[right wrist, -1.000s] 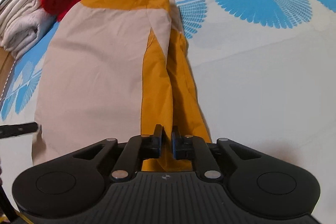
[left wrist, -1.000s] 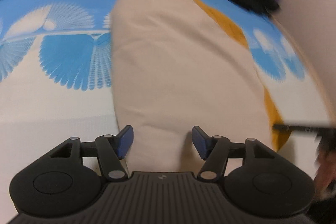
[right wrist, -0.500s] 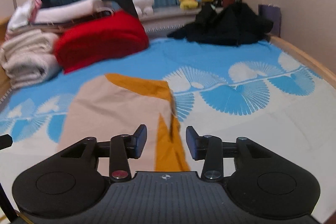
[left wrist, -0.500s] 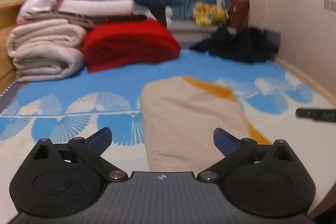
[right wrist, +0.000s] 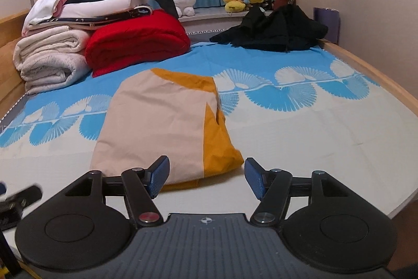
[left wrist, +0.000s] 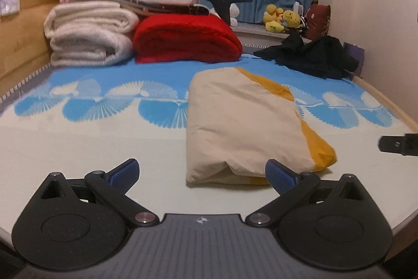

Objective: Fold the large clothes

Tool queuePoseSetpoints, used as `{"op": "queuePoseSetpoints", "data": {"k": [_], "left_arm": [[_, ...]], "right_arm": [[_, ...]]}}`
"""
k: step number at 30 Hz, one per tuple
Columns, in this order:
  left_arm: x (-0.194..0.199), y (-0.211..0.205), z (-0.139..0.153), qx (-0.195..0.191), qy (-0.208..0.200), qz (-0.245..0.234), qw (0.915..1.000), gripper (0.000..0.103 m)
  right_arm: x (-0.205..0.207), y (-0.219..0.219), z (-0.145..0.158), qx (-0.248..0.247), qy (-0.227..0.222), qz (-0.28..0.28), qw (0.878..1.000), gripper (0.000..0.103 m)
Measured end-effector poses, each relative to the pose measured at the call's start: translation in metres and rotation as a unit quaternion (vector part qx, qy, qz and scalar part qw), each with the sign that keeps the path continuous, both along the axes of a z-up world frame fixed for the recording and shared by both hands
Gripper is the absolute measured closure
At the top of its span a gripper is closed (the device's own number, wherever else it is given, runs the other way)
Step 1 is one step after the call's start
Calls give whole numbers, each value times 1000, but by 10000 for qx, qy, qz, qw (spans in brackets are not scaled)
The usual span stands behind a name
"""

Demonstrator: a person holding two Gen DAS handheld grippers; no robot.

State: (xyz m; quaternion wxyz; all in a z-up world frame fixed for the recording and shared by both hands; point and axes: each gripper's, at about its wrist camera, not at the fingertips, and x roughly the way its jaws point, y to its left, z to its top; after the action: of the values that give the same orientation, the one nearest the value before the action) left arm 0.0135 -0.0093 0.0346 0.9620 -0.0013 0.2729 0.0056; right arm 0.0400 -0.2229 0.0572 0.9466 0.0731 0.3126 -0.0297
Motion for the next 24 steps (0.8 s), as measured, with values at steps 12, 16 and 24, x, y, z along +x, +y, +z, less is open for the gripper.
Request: {"op": "queuePoseSetpoints", "data": {"k": [12,16,24], "left_arm": [[15,-5,-15,-16,31,-156,9999,0],[18,-4,-17,6,-19,-178,9998,0],[22,0,-19,-93,7,-147,9998,0]], "right_arm": [[3,7,-12,-352,63,58,9993,37],[6,11,-13,-411,52,129,9991,37],[9,15,-15,-446,61,180,9988,37]]}}
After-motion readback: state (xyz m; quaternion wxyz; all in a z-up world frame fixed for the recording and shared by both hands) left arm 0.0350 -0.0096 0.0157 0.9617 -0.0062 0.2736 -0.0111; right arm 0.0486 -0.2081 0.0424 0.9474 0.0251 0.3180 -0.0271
